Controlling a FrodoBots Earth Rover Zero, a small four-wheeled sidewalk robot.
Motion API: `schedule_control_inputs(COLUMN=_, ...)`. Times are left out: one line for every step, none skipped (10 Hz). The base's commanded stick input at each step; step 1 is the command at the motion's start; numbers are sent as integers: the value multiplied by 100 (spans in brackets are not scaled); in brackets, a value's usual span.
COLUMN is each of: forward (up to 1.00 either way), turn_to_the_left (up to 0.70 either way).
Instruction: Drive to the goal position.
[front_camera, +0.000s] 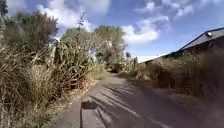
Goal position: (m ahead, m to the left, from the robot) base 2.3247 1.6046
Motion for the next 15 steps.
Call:
schedule_control_inputs(forward=70, turn_to_the_left=-36)
schedule_control_inputs(forward=70, turn_to_the_left=-36)
schedule_control_inputs(forward=70, turn_to_the_left=-36)
schedule_control_inputs(forward=66, turn_to_the_left=-34)
schedule_control_inputs(forward=16, turn_to_the_left=-8)
schedule_control_inputs(forward=0, turn_to_the_left=0)
schedule_control_inputs(forward=0, turn_to_the_left=0)
schedule_control_inputs(forward=0, turn_to_the_left=0)
schedule_control_inputs(forward=0, turn_to_the_left=0)
schedule_control_inputs(forward=0, turn_to_the_left=0)
schedule_control_inputs(forward=1, turn_to_the_left=1)
schedule_control_inputs(forward=14, turn_to_the_left=7)
schedule_control_inputs(forward=26, turn_to_the_left=13)
schedule_control_inputs(forward=39, turn_to_the_left=19)
schedule_control_inputs(forward=51, turn_to_the_left=25)
